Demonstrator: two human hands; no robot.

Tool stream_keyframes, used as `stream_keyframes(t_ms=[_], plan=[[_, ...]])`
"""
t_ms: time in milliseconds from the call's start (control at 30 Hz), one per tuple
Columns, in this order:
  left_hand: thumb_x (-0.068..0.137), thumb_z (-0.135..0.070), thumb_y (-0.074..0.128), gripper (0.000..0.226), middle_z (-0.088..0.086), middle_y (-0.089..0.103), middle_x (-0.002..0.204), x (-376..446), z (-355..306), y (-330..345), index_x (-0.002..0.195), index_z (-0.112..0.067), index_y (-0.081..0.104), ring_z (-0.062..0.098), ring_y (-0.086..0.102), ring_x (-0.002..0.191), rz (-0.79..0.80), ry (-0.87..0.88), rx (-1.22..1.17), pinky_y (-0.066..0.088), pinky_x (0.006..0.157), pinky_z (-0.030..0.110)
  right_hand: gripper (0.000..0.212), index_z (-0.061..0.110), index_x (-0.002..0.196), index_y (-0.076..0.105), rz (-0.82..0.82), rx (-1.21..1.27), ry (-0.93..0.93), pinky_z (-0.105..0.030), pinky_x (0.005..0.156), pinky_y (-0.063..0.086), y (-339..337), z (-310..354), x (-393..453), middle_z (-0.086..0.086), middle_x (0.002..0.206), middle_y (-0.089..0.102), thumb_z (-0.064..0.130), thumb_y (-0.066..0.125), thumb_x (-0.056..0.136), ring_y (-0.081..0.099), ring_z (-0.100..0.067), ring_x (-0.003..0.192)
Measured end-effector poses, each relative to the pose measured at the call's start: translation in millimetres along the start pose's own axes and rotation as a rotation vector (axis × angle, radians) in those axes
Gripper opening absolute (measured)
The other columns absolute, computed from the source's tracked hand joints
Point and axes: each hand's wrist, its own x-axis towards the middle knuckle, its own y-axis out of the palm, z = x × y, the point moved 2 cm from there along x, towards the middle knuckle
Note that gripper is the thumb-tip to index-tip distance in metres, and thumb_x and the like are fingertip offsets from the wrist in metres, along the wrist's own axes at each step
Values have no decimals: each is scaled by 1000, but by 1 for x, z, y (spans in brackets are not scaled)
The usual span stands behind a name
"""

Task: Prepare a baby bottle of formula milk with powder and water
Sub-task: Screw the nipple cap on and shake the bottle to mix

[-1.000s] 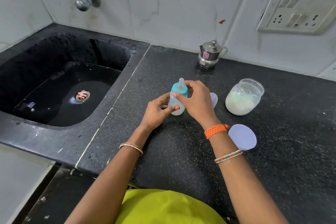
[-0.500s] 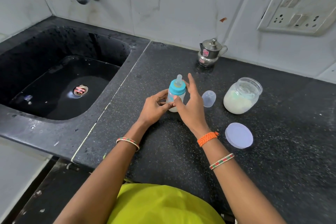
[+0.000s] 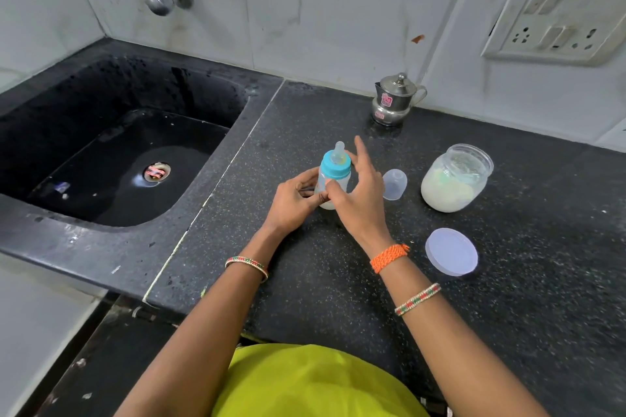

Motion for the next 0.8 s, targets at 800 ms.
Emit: stream_keyframes(t_ms=[800], plan=[[87,-21,63,51,-6,60,129,-1,-4,0,136,-16,48,5,58,117,112,29,55,45,104,28,53,14,118,48,-80,-69,55,-46,103,39,14,-16,15,-3,123,54,38,69,77,47,-22,121]])
